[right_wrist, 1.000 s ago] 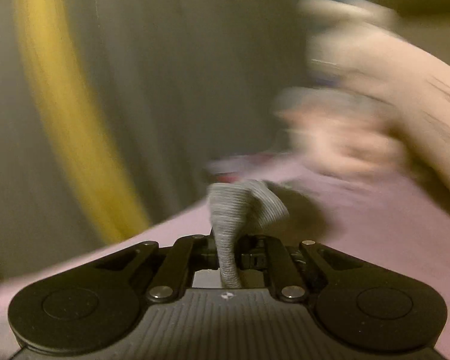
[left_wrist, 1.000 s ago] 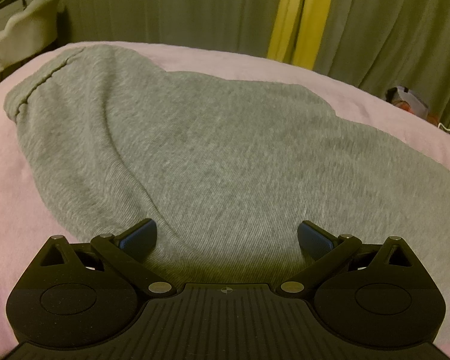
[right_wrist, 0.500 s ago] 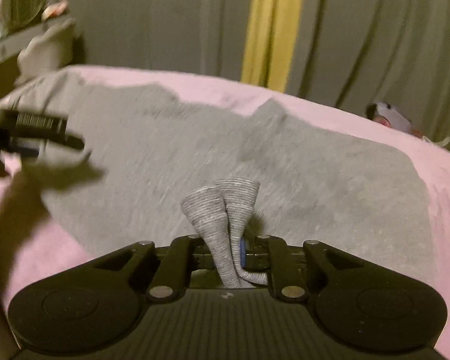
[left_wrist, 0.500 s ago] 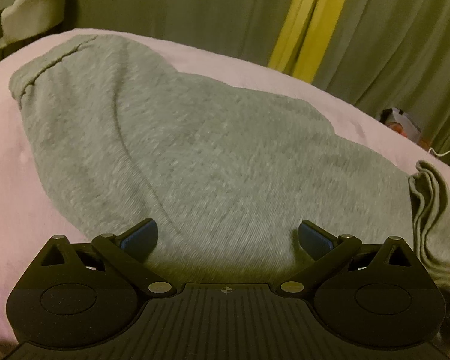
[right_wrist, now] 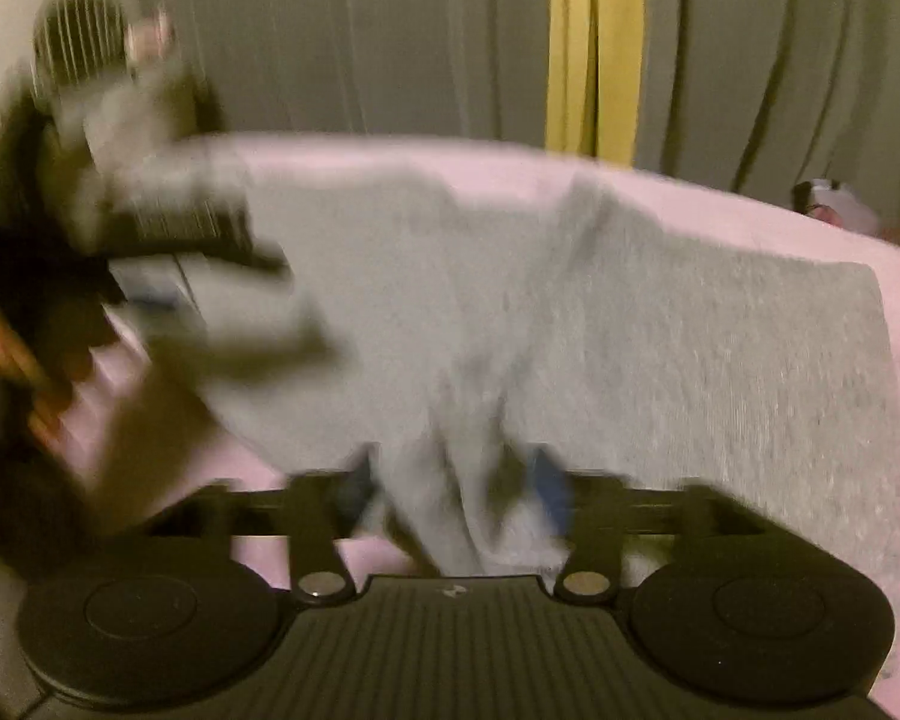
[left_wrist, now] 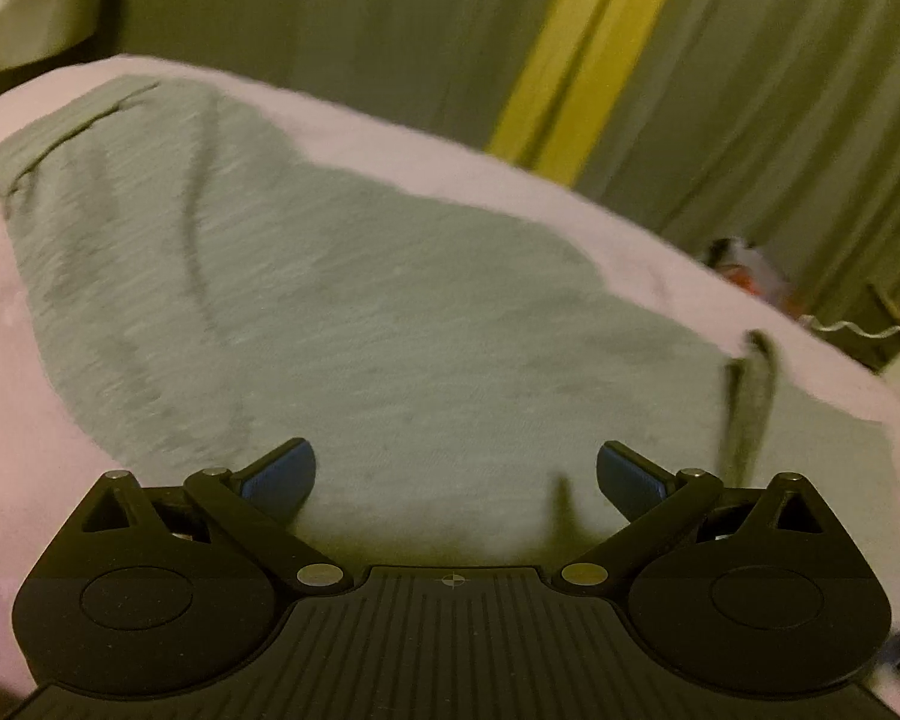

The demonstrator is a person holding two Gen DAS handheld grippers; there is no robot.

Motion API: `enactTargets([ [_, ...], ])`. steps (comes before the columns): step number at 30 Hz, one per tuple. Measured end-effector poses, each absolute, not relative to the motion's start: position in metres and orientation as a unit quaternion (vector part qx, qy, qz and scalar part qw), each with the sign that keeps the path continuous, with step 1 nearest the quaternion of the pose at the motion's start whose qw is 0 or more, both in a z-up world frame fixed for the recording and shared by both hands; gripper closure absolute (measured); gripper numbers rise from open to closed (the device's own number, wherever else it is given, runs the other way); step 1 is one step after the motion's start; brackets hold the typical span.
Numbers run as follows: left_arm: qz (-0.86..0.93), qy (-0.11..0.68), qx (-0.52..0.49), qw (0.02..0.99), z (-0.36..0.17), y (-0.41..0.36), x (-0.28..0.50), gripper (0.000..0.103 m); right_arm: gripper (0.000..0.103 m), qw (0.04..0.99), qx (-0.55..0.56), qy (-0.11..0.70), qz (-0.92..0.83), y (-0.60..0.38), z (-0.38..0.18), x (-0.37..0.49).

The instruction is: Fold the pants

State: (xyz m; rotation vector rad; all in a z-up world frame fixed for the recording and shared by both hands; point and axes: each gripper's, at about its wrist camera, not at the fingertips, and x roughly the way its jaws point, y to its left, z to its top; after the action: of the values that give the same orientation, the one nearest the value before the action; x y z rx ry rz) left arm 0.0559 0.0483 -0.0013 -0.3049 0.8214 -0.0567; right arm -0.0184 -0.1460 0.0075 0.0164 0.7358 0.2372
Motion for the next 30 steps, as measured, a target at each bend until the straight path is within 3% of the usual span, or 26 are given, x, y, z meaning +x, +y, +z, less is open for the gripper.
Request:
enactTargets([
  [1,-0.047,0.397,-0.148,0.905,0.001,0.045,0.055,0.0,0.012,0.934,0.044,0.334,0.117,-0.157,0.018,-0.024],
  [2,-0.068,0.396,-0.145,0.904,0.004,0.041,0.055,0.0,0.004,0.94,0.088,0.309,0.112,-0.174,0.028,-0.03],
  [5,-0.129,0.384,-0.12,0.907,0.016,0.022,0.052,0.0,0.004,0.935,0.214,0.27,0.085,-0.226,0.037,-0.038],
  [7,-0.169,0.381,-0.101,0.903,0.02,0.004,0.052,0.0,0.004,0.921,0.262,0.287,0.023,-0.259,0.022,-0.034],
  [10,-0.208,0.401,-0.092,0.887,0.018,-0.023,0.064,0.0,0.005,0.88,0.281,0.371,-0.093,-0.296,-0.019,-0.025],
  [18,-0.246,0.461,-0.091,0.848,0.002,-0.078,0.112,0.002,0.004,0.894,0.275,0.323,-0.144,-0.306,-0.01,-0.032],
  [20,-0.25,0.49,-0.102,0.829,-0.007,-0.086,0.125,0.023,0.004,0.895,0.268,0.326,-0.144,-0.305,-0.012,-0.032],
  [21,-0.254,0.507,-0.11,0.816,-0.013,-0.09,0.13,0.042,0.004,0.896,0.264,0.327,-0.145,-0.305,-0.012,-0.032],
  [25,-0.246,0.523,-0.114,0.808,-0.028,-0.098,0.138,0.05,0.004,0.897,0.261,0.325,-0.148,-0.304,-0.016,-0.029],
  [26,-0.246,0.522,-0.115,0.809,-0.029,-0.098,0.138,0.057,0.004,0.897,0.263,0.323,-0.147,-0.303,-0.014,-0.033],
  [27,-0.244,0.52,-0.106,0.811,-0.028,-0.1,0.137,0.074,0.004,0.897,0.266,0.32,-0.147,-0.304,-0.015,-0.032],
  [30,-0.248,0.511,-0.081,0.819,-0.025,-0.102,0.13,0.082,0.004,0.898,0.276,0.31,-0.146,-0.306,-0.015,-0.035],
])
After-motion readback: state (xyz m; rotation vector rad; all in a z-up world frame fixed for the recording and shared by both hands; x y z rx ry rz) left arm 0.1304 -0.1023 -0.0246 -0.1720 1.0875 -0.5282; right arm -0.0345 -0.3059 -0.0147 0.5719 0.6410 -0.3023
